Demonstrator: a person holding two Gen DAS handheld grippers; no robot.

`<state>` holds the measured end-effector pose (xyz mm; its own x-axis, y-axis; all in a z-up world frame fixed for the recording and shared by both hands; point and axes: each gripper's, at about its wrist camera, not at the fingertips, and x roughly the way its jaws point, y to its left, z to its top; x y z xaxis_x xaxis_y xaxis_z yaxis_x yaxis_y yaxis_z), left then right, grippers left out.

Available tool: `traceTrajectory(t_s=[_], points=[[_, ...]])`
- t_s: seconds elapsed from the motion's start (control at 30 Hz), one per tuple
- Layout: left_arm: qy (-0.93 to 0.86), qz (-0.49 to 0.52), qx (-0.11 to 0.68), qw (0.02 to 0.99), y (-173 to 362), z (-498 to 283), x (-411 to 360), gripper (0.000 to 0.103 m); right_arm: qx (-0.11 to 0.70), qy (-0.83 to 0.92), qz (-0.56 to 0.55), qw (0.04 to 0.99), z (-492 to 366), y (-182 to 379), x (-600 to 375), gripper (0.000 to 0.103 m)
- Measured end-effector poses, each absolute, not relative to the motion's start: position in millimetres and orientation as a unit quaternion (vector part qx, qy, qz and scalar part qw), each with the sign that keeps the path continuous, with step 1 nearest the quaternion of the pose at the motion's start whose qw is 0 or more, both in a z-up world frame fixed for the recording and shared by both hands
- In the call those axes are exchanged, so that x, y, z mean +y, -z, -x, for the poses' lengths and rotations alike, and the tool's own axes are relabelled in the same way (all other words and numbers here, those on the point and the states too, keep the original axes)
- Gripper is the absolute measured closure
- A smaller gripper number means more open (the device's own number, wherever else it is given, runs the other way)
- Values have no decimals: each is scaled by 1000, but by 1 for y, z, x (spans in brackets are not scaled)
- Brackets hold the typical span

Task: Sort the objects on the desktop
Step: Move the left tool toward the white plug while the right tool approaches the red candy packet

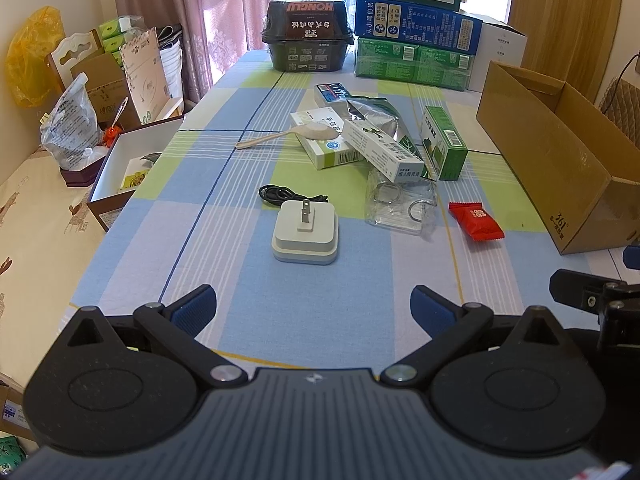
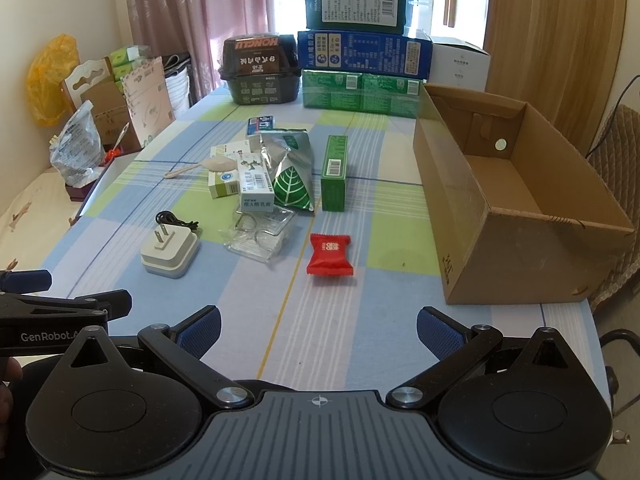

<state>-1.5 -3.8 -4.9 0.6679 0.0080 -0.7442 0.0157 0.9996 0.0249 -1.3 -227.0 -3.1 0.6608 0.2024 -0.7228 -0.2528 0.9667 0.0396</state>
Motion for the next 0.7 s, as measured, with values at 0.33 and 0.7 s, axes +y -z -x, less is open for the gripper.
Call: traceTrajectory(t_s=[0.33, 0.7], points=[[1, -6, 406, 914, 2, 2, -1, 1, 394, -125, 29, 910, 0, 3, -228, 2], [10, 30, 412, 911, -1, 1, 8, 1, 392, -122, 32, 911, -3, 1, -230, 2]])
